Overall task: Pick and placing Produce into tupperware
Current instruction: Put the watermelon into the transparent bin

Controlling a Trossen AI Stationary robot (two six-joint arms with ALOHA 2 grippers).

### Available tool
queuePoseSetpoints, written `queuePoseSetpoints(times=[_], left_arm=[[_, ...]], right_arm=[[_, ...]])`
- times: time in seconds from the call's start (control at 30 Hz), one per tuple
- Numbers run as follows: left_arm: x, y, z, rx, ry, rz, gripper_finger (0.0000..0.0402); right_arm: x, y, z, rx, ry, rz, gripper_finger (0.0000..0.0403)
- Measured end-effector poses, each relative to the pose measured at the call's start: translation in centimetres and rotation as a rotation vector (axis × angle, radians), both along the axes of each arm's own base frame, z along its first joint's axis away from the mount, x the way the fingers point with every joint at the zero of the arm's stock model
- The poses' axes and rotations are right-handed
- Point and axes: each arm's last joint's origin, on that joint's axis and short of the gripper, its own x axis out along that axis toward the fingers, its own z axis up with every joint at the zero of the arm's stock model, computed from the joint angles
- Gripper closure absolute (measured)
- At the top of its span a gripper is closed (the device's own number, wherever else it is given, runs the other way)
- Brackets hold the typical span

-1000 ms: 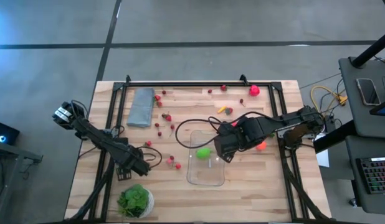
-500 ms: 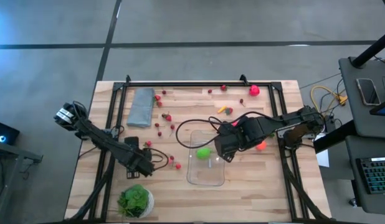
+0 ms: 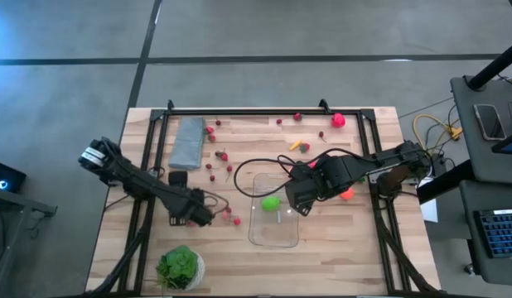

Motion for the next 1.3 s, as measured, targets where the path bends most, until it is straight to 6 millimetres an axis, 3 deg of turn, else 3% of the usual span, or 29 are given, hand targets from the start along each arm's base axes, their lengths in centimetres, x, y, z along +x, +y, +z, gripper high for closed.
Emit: queuePoseSetpoints(times=[0.2, 0.3, 0.4, 0.57, 0.67, 0.8, 0.93, 1.13, 1.3], left_arm=[[1.3, 1.2, 0.3, -0.080, -0.032, -0.047, 0.0135], [2.4, 0.7, 1.5, -0.219, -0.262, -0.085, 0.0145], [2.6, 0.6, 4.1, -0.342, -0.530, -0.097, 0.0164], [0.0, 1.5, 8.9, -0.443, -0.857, -0.019, 0.0192], [-2.2, 2.4, 10.4, -0.464, -0.942, 0.096, 0.0197], [-5.0, 3.5, 10.2, -0.403, -0.858, 0.307, 0.0195], [-6.1, 3.8, 9.3, -0.331, -0.721, 0.369, 0.0165], [-4.9, 3.3, 8.0, -0.291, -0.588, 0.302, 0.0098], [-3.6, 2.6, 5.8, -0.290, -0.324, 0.255, 0.0085]], right_arm=[[0.0, 0.0, 0.0, 0.000, 0.000, 0.000, 0.0074], [0.0, 0.0, 0.0, 0.001, -0.001, -0.004, 0.0074], [0.0, 0.1, 0.0, 0.001, -0.001, -0.003, 0.0074], [0.0, 0.1, 0.0, 0.002, -0.002, -0.005, 0.0074], [0.0, 0.1, 0.0, 0.001, -0.001, -0.002, 0.0074], [0.0, 0.1, 0.0, 0.001, -0.001, -0.002, 0.0074], [0.0, 0.1, 0.0, 0.001, -0.002, -0.002, 0.0074], [0.0, 0.1, 0.0, 0.003, -0.006, -0.019, 0.0074], [0.0, 0.1, 0.0, 0.006, -0.010, -0.030, 0.0074]])
